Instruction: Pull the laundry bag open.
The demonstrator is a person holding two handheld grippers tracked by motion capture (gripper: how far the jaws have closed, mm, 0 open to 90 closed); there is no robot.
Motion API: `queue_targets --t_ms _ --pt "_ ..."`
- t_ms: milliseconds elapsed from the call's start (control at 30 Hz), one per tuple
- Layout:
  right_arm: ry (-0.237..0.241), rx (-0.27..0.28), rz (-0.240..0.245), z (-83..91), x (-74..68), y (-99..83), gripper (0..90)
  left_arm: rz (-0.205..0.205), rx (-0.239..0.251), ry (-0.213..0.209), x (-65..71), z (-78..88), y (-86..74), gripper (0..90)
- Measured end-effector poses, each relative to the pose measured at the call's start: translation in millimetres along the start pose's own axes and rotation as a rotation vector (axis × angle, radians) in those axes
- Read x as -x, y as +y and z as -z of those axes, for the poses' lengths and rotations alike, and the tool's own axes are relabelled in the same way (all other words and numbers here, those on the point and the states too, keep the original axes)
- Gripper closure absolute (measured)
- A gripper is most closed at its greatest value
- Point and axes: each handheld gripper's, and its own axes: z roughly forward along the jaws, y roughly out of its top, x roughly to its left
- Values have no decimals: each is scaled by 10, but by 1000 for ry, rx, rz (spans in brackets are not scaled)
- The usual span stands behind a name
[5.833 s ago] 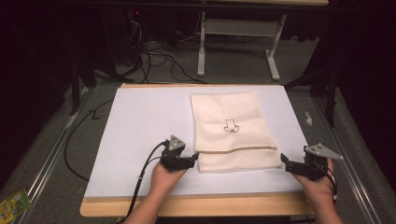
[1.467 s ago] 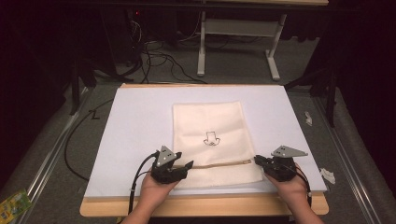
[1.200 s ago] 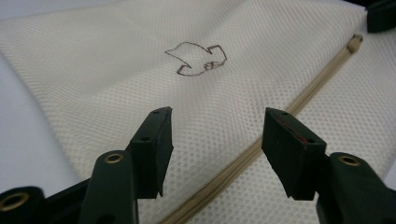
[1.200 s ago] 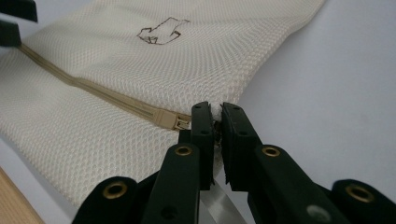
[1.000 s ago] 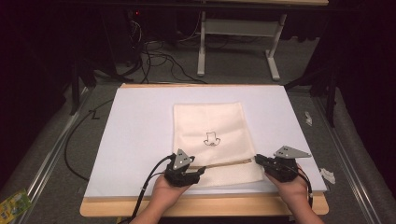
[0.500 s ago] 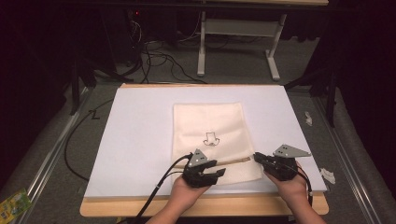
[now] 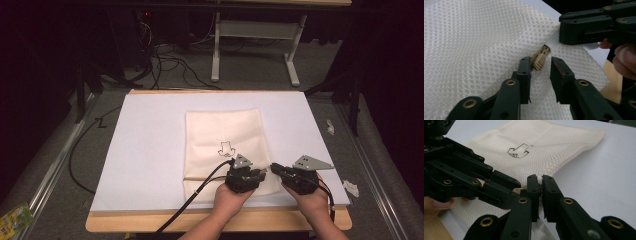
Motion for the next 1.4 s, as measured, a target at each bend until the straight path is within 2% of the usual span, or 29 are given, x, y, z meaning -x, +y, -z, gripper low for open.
queue_targets --t_ms 33,67,133,200,233,333,467,533,567,600,633,667,700,733,767,800,867,900,933,967,1000,1033,1067,1100,1133,1300,1333,1367,1400 --pt "0 0 0 0 0 0 862 -7 1 3 6 -9 -1 718" --pt "-1 -2 4 2 -9 -1 862 -19 4 1 21 -14 -6 783" --pt "-1 2 7 6 -14 1 862 -25 8 3 31 -11 -4 835" --pt "-2 4 9 7 -12 3 862 -27 19 -1 41 -1 4 847" --pt "-8 4 7 12 -10 6 862 -47 17 10 70 12 21 872" --pt "-14 9 4 19 -19 5 862 -70 15 12 67 46 26 874" --pt "-29 4 16 22 -45 10 865 -67 5 11 28 93 14 875" --pt "-41 14 -7 52 -31 17 867 -62 -6 21 -81 184 -26 877" --pt "-41 14 -7 52 -31 17 867 -62 -6 21 -81 184 -26 877" --pt "-55 25 -11 87 -4 10 867 -45 -22 44 -208 291 -73 877" --pt "-55 25 -11 87 -4 10 867 -45 -22 44 -208 291 -73 876" --pt "-53 27 -29 108 29 -5 867 -37 -42 71 -330 457 -114 877" --pt "-55 25 -29 108 43 -12 867 -37 -42 71 -330 457 -114 877" --pt "-54 25 -30 105 49 -16 867 -44 -64 95 -418 625 -151 876" --pt "-54 25 -30 105 49 -16 867 -44 -64 95 -418 625 -151 876" --pt "-54 24 -29 102 50 -15 867 -37 -73 105 -465 710 -177 876" --pt "-60 15 -32 86 37 -11 867 -20 -109 139 -621 967 -281 876" --pt "-50 14 -24 76 43 -11 867 -20 -109 139 -621 967 -281 876" --pt "-52 8 -22 66 33 -13 867 -8 -115 168 -703 1134 -339 874" --pt "-52 8 -22 66 33 -13 867 -8 -115 168 -703 1134 -339 876" --pt "-58 -5 -15 53 -4 -16 867 2 -112 191 -757 1270 -374 876" --pt "-65 -5 -7 51 -6 -17 867 2 -112 191 -757 1270 -374 876" --pt "-69 -2 -12 54 8 -19 868 22 -99 203 -834 1418 -429 877" --pt "-69 -2 -12 54 8 -19 868 22 -99 203 -834 1418 -429 877" --pt "-85 -8 -29 60 41 -35 867 44 -99 215 -935 1561 -513 877" --pt "-93 -18 -48 67 103 -63 867 60 -101 217 -1075 1725 -564 877" --pt "-109 -20 -39 62 105 -60 868 73 -104 231 -1141 1779 -564 877" --pt "-109 -20 -39 62 105 -60 868 73 -104 231 -1141 1779 -564 876" --pt "-117 -13 -57 80 135 -54 868 93 -95 228 -1210 1840 -578 876"
